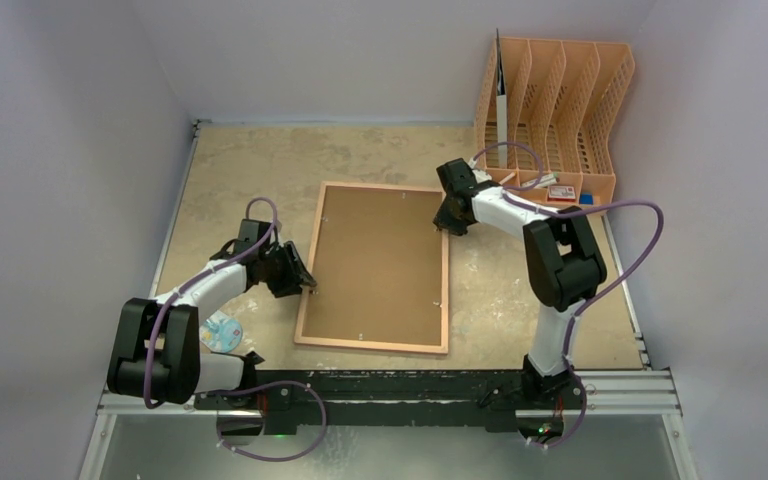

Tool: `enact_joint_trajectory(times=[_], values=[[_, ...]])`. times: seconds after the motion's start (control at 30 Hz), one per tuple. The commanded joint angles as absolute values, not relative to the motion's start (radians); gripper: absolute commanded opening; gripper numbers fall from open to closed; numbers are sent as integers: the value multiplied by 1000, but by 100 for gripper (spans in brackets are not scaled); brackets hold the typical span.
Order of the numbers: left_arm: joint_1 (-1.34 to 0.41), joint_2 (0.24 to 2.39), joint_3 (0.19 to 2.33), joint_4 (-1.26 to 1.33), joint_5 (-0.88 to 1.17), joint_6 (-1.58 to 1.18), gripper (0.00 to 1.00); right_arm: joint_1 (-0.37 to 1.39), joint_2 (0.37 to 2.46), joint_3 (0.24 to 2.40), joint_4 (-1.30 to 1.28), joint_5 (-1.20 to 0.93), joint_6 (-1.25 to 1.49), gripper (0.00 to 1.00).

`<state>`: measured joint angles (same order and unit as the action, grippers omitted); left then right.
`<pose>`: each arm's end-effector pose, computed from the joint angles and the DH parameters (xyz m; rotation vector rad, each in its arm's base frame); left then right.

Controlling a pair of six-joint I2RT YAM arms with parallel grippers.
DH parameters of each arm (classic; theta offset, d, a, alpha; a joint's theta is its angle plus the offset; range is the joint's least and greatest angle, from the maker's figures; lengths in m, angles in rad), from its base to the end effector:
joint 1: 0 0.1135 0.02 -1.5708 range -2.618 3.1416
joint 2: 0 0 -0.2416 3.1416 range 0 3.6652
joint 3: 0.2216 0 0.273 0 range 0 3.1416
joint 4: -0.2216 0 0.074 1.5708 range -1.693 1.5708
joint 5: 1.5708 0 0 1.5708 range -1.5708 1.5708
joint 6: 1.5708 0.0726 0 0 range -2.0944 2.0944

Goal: Put the photo into the frame

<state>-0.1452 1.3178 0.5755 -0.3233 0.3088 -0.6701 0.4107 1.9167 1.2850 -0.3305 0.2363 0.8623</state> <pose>0.2596 -0.0603 0.0863 -0.6006 2.6570 -0.6675 0.4056 0.1581 0.1133 0.6524 2.4226 0.2287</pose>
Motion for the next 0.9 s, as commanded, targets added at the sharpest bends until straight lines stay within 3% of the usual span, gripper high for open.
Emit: enact_joint_trajectory(times=[0.0,0.23,0.53,0.73,0.87], values=[[-155,1295,597,-323,353,-676,42,441,1806,1282,-417,260,870,44],[-153,1287,609,-333,419,-667,43,442,1724,1302,-430,359,793,69],[-160,1297,581,-199,612,-758,45,487,1628,1231,-361,199,635,68],[-183,1299,552,-27,752,-837,56,607,1670,1273,-376,200,663,63],[-175,1267,670,-313,499,-720,59,679,1725,1319,-389,204,715,59]])
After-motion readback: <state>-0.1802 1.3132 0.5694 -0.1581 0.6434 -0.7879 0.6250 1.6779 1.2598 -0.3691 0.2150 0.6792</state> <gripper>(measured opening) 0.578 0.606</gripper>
